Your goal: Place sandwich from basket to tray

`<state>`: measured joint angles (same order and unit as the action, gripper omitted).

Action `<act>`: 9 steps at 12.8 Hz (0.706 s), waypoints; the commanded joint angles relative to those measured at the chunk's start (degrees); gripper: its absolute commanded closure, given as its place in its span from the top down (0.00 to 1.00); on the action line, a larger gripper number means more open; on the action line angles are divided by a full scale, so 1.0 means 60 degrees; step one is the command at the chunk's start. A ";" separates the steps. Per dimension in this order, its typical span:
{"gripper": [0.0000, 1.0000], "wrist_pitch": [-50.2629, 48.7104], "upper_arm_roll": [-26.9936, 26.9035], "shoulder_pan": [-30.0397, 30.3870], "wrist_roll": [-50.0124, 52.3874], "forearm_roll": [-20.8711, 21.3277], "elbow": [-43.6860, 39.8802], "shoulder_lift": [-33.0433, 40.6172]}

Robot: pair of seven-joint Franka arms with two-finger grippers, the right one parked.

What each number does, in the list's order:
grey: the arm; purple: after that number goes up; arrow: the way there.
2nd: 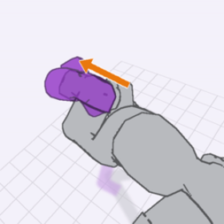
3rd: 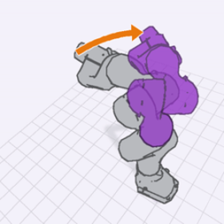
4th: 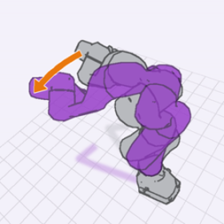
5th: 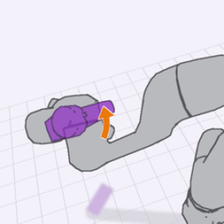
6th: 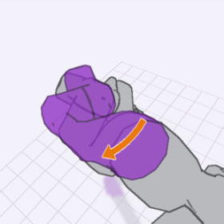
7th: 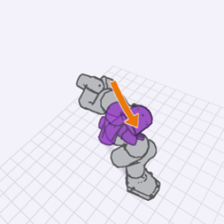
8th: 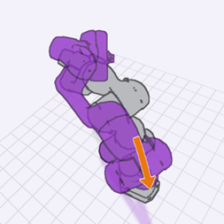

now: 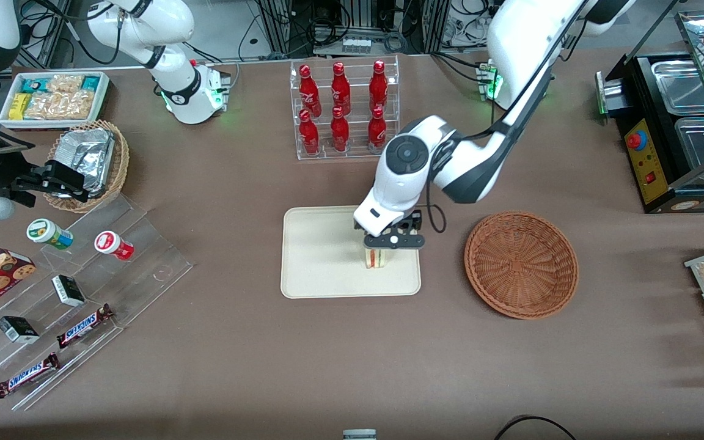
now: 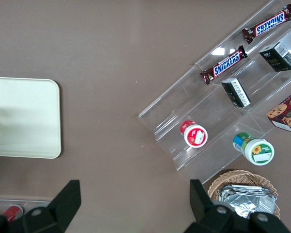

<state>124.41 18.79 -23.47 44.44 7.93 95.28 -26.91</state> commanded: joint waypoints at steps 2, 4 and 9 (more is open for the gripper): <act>1.00 -0.1263 0.0017 0.0525 -0.0725 0.0129 0.0132 0.1581; 1.00 -0.1879 0.0003 0.0877 -0.1368 0.0129 0.0131 0.2314; 1.00 -0.2802 0.0090 0.2297 -0.2730 -0.0003 0.0131 0.3414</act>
<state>109.47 18.47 -12.63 31.69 7.98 95.01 -8.73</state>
